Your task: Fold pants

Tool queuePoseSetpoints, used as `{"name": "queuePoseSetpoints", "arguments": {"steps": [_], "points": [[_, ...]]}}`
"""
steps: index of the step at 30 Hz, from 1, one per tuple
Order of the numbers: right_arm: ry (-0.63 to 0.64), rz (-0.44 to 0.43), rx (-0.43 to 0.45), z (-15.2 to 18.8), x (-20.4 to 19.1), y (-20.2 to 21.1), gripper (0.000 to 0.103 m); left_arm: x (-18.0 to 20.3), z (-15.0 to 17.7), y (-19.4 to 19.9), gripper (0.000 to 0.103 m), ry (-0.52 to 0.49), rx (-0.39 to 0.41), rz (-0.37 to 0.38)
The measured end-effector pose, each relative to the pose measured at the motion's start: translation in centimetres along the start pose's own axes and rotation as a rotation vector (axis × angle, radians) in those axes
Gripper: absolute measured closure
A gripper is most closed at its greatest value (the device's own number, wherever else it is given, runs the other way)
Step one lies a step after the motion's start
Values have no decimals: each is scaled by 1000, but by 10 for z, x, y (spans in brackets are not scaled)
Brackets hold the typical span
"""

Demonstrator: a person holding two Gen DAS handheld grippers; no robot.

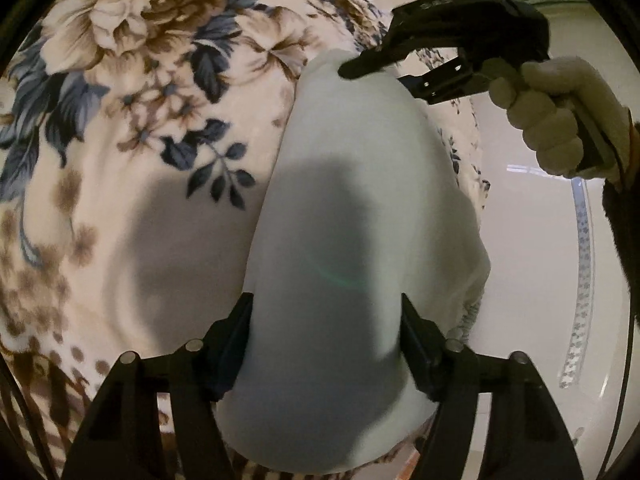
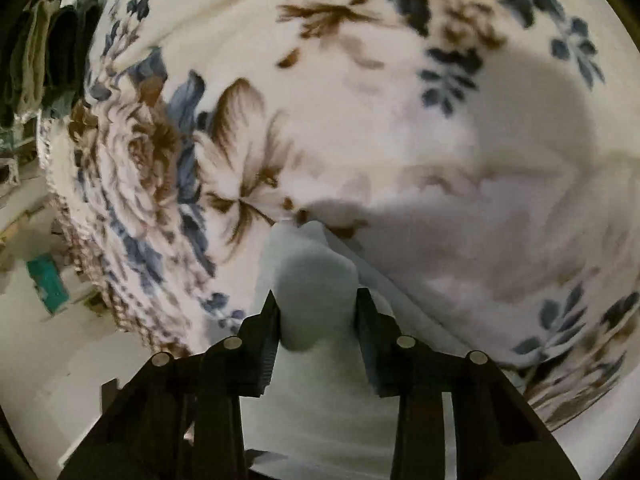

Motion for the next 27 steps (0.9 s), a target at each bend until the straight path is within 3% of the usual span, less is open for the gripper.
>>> {"name": "queuePoseSetpoints", "arguments": {"steps": [1, 6, 8, 9, 10, 12, 14, 16, 17, 18, 19, 20, 22, 24, 26, 27], "points": [[30, 14, -6, -2, -6, 2, 40, 0, -3, 1, 31, 1, -9, -8], [116, 49, 45, -12, -27, 18, 22, 8, -9, -8, 27, -25, -40, -21], [139, 68, -27, -10, -29, 3, 22, 10, -10, -14, 27, -21, -48, -13], [155, 93, -79, -8, -31, -14, 31, 9, -12, -16, 27, -31, -44, -11], [177, 130, -83, -8, -30, -23, 63, 9, -13, -18, 27, -46, -48, -16], [156, 166, -52, -16, -16, -30, 62, 3, -9, -26, 28, -71, -72, -42], [44, 63, -23, -24, 1, -32, 60, -3, -11, -29, 27, -54, -101, -55], [64, 27, 12, -22, -2, -25, 52, 2, -17, -20, 26, -50, -121, -56], [83, 21, 77, -14, -8, -9, 51, 8, -21, -13, 23, -64, -111, -75], [99, 8, 144, -7, -13, 8, 44, 17, -28, 1, 15, -94, -72, -113], [118, -13, 217, 1, -18, 26, 25, 22, -32, 8, 8, -112, -51, -134], [146, -69, 330, 15, -23, 55, 18, 30, -40, 17, 0, -130, -28, -161], [147, -93, 501, 45, -19, 95, 16, 48, -57, 33, 0, -143, 36, -168], [91, 10, 604, 86, 5, 120, 16, 66, -77, 39, 0, -159, 85, -173], [6, 118, 661, 123, 33, 129, 17, 77, -94, 30, 1, -194, 77, -195], [-45, 118, 681, 147, 49, 125, 18, 87, -104, 19, 1, -214, 71, -194]]}}
Point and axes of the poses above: each gripper's, at about its wrist camera, not at the fingertips, and y roughly against the way its jaws point, x to its right, z to its underside, the point moved 7 cm from there along -y, roughly the way its jaws point, and after that the axes turned 7 degrees about -z, right-handed, at the moved point
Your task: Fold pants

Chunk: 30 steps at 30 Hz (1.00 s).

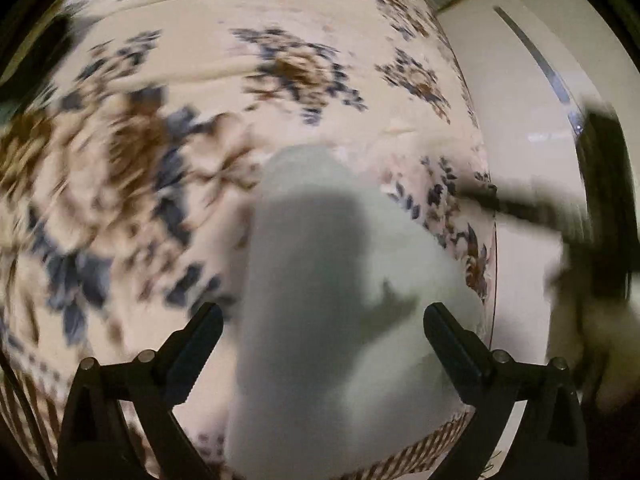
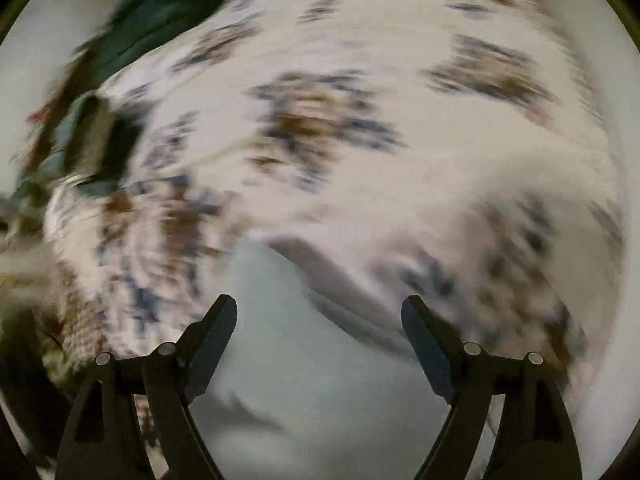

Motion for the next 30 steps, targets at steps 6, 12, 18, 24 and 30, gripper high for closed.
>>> {"name": "queuePoseSetpoints", "arguments": {"steps": [6, 12, 18, 24, 30], "points": [[-242, 56, -40, 87, 82, -25, 22, -3, -15, -71, 1, -52, -140, -93], [-403, 47, -14, 124, 134, -67, 21, -36, 14, -108, 0, 86, -286, 46], [-416, -25, -16, 119, 139, -62, 18, -29, 8, -72, 1, 44, -213, 15], [-471, -65, 79, 165, 121, 33, 21, 3, 50, 6, 0, -158, -108, 10], [-715, -140, -19, 263, 114, -10, 55, -48, 118, -37, 0, -138, -249, -107]]}}
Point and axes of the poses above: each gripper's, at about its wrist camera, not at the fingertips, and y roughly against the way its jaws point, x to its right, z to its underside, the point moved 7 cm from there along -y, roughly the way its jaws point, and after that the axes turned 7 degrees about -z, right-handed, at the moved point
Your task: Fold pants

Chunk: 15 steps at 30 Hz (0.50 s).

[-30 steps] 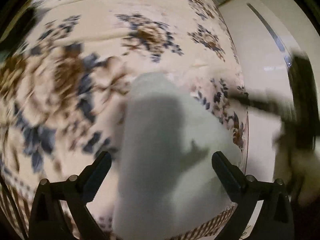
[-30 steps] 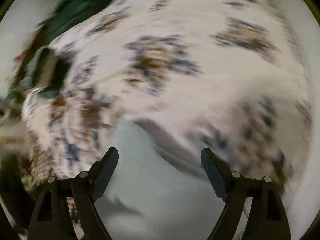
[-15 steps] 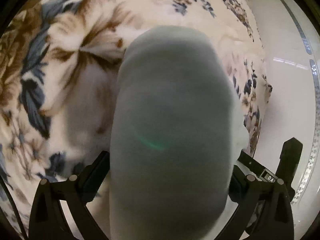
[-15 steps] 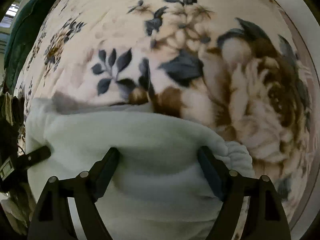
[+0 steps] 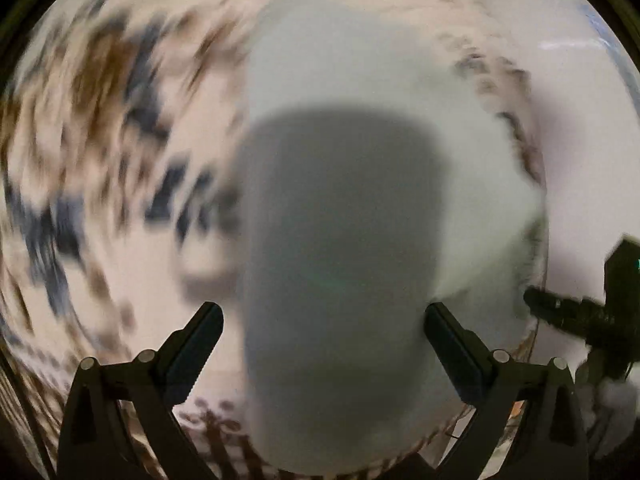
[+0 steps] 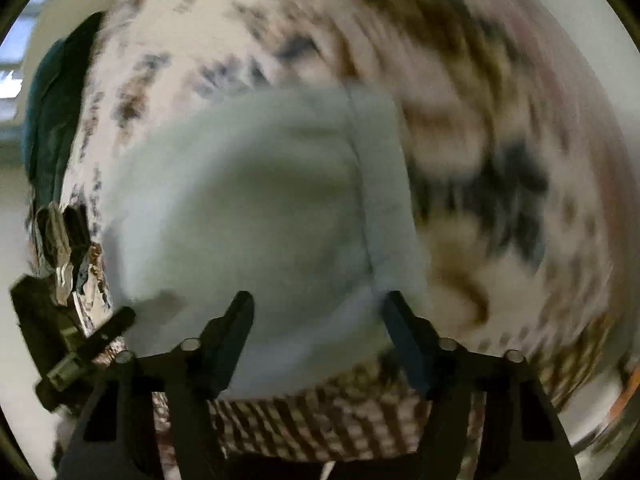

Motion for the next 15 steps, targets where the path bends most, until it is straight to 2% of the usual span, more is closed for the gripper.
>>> {"name": "queuePoseSetpoints", "arguments": {"steps": [1, 2, 4, 6, 8, 9, 10, 11, 15], "points": [[-27, -14, -3, 8, 7, -8, 69, -11, 3, -8, 0, 38, -14, 22], [-50, -20, -5, 13, 13, -19, 72, -22, 5, -16, 0, 75, -28, 35], [-111, -32, -41, 24, 27, -46, 73, -34, 7, -24, 0, 118, -50, 76], [-92, -43, -58, 28, 23, -51, 70, -32, 8, -19, 0, 124, -48, 128], [-29, -63, -53, 30, 14, -38, 54, -32, 10, -6, 0, 121, -42, 163], [-25, -99, -52, 31, 12, -32, 33, -30, 8, 3, 1, 133, -36, 201], [-41, -173, -38, 33, 10, -22, 16, -27, 4, 13, 1, 149, -20, 246], [-61, -211, -10, 35, 11, -11, 14, -25, 0, 23, 1, 165, 1, 292], [-144, -308, 40, 45, 29, -2, 14, -30, -20, 55, 0, 199, 141, 336]]}}
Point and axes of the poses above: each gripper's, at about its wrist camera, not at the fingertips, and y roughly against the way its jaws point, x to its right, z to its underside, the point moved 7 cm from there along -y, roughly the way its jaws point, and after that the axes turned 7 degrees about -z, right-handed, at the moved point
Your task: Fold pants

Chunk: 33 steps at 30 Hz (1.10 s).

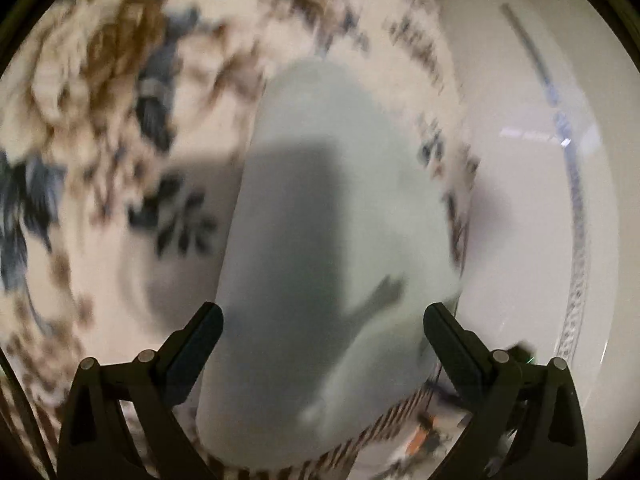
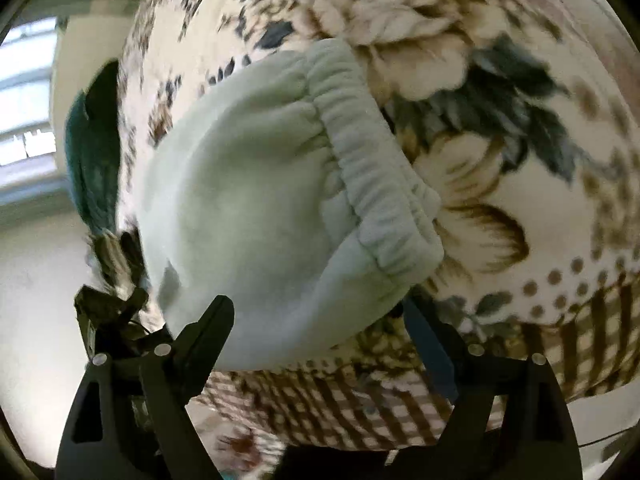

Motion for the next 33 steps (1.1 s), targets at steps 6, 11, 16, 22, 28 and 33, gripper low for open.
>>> {"name": "queuePoseSetpoints", "arguments": {"steps": [6, 11, 16, 22, 28, 33], "points": [[-236, -258, -45, 21, 39, -68, 14, 1, -13, -48, 1, 13, -91, 12], [-228, -426, -1, 21, 36, -115, 9, -3, -22, -78, 0, -3, -149, -2], [-229, -578, 113, 14, 12, -108, 9, -9, -22, -82, 0, 23, -198, 60], [-207, -492, 108, 15, 23, -132, 9, -13, -19, -93, 0, 19, -223, 95], [-155, -423, 146, 35, 6, -127, 36, 4, -17, -89, 21, -78, -193, 5], [-100, -378, 147, 55, -17, -120, 48, 9, -13, -71, 38, -110, -157, 6]]}}
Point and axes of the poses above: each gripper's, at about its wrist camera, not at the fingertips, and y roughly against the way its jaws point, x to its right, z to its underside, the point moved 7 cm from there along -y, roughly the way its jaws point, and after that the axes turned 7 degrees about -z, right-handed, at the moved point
